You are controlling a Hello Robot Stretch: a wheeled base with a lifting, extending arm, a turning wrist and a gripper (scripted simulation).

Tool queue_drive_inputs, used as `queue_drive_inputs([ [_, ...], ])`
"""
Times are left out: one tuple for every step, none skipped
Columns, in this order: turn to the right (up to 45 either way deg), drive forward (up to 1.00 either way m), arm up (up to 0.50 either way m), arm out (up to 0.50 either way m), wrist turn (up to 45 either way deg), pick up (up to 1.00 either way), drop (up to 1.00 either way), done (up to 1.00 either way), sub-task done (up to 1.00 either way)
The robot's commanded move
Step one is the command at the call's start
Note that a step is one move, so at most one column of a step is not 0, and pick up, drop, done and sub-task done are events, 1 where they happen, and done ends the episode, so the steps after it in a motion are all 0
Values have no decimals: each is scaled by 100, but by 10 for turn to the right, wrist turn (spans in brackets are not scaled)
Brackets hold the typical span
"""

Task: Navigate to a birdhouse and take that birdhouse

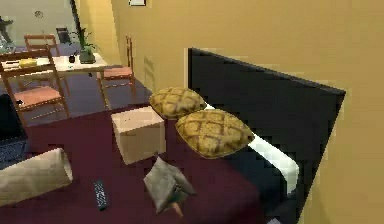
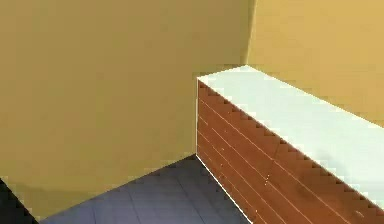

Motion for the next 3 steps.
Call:
queue_drive_inputs([
  [-450,0,0,0,0,0,0,0,0],
  [-450,0,0,0,0,0,0,0,0],
  [0,0,50,0,0,0,0,0,0],
])
